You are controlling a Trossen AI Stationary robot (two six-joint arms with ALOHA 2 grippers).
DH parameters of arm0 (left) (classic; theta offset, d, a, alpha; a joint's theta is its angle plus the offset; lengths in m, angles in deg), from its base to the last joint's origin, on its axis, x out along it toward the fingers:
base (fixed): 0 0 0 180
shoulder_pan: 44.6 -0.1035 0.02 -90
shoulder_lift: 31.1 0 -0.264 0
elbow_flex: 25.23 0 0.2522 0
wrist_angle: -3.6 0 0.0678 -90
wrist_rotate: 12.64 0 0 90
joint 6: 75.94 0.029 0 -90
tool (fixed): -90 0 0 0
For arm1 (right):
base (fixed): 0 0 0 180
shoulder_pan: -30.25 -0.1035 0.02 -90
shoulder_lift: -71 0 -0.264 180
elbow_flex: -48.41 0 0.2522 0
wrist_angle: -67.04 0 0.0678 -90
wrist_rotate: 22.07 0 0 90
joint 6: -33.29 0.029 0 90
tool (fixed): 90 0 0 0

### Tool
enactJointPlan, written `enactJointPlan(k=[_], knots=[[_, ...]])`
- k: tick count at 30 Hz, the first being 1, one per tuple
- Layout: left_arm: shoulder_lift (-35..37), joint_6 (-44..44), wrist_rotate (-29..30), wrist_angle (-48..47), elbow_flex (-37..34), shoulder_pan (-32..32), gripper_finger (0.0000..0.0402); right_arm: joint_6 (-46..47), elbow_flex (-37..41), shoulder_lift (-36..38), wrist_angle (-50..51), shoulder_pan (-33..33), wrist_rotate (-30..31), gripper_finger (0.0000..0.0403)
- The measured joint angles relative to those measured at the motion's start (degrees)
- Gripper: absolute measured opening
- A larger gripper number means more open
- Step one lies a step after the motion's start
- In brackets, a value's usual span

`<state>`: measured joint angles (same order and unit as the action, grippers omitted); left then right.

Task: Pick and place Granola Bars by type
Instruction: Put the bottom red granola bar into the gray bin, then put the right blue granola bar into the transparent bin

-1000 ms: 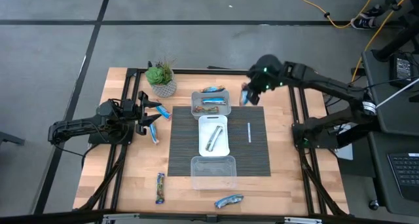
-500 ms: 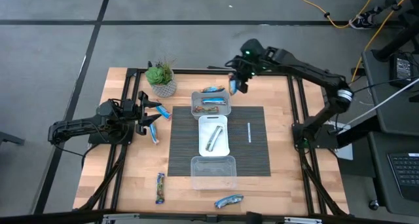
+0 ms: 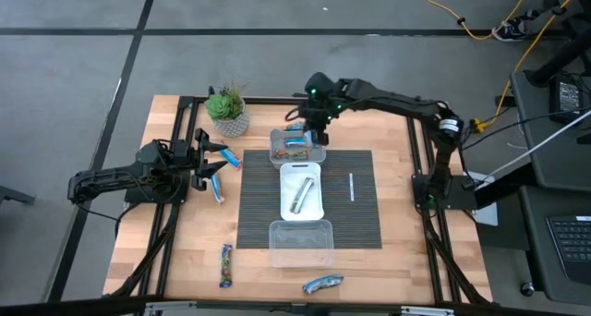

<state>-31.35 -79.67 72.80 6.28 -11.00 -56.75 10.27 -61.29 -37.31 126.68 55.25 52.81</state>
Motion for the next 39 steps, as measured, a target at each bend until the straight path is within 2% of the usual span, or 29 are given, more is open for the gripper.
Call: enactJointPlan(k=[10,18,30,34,39], knots=[[0.02,-0.01,0.00,0.00,-0.01,0.01,0.0217,-2.80,0.00,-3.76,-1.68,-1.68,0.46,0.0022],[0.02,0.00,0.00,0.01,0.00,0.00,0.0219,-2.74,0.02,-3.78,-3.34,-1.51,3.02,0.0064],[0.00,0.01,0.00,0.01,0.00,-0.01,0.0218,-2.73,0.02,-3.78,-3.40,-1.49,3.02,0.0068],[0.00,-0.01,0.00,0.01,-0.01,0.00,0.0217,-2.71,0.02,-3.78,-3.42,-1.51,3.00,0.0091],[0.00,0.01,0.00,0.01,0.00,0.01,0.0219,-2.71,0.02,-3.78,-3.42,-1.49,2.98,0.0141]])
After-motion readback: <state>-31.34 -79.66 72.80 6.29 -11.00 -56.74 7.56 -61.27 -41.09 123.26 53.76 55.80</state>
